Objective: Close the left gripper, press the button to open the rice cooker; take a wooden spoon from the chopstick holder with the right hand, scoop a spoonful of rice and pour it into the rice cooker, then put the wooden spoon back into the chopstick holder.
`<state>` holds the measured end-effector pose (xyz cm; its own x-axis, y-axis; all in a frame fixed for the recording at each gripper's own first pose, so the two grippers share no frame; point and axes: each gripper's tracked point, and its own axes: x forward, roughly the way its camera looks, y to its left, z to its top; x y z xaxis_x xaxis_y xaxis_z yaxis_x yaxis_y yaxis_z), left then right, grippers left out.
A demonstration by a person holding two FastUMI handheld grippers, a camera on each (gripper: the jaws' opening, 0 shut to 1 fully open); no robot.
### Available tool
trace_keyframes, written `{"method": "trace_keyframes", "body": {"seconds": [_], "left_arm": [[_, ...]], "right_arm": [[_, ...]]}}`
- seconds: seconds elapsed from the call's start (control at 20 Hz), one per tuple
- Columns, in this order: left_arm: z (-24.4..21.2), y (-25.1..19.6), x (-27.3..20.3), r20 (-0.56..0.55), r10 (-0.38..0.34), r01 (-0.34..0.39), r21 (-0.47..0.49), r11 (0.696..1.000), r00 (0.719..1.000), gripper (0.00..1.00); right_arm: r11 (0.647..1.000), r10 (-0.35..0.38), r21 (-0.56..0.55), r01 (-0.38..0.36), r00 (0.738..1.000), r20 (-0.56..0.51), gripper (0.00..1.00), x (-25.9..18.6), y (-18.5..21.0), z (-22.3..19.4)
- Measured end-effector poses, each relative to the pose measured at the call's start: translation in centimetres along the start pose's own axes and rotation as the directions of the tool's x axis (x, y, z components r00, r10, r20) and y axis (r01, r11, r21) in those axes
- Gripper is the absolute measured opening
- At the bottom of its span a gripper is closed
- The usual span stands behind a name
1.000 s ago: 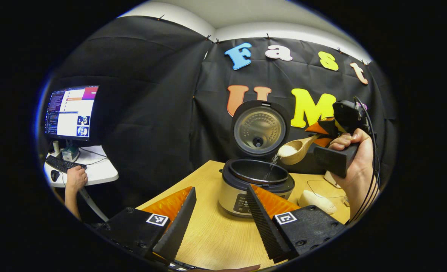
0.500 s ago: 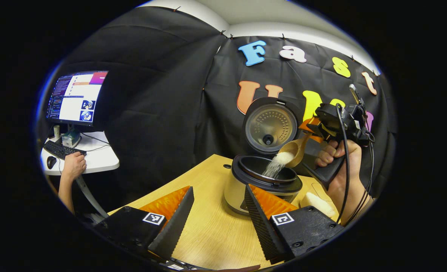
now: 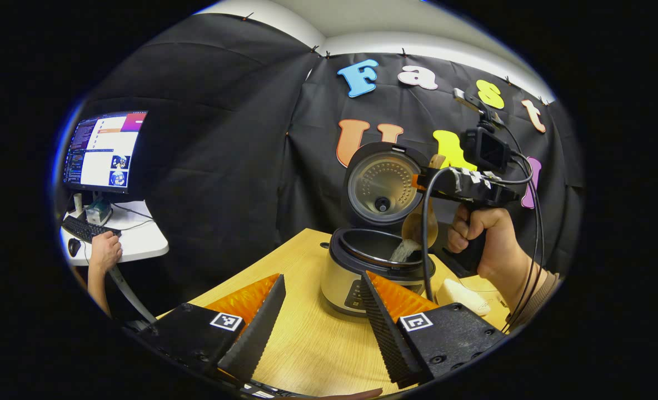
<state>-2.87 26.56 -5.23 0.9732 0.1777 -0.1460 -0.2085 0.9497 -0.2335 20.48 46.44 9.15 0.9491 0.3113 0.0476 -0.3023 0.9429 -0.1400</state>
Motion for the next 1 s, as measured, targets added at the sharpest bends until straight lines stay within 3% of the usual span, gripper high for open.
{"method": "trace_keyframes", "body": {"seconds": [0.35,0.65,1.0], "left_arm": [[-0.1,-1.6,0.2,-0.002,-0.026,0.026,0.036,0.999,1.000,0.87],[-0.6,-2.5,0.3,-0.019,-0.035,0.037,0.093,0.995,0.999,0.86],[-0.6,-4.5,0.1,-0.018,-0.062,0.064,0.115,0.991,0.998,0.86]], "right_arm": [[0.951,0.037,-0.307,-0.025,0.999,0.031,0.06,-0.8,1.5,0.7],[0.937,0.001,-0.350,0.022,0.998,0.066,0.06,-2.6,-1.2,2.0],[0.916,-0.108,-0.372,0.149,0.986,0.129,0.10,-5.0,-9.7,3.8]]}}
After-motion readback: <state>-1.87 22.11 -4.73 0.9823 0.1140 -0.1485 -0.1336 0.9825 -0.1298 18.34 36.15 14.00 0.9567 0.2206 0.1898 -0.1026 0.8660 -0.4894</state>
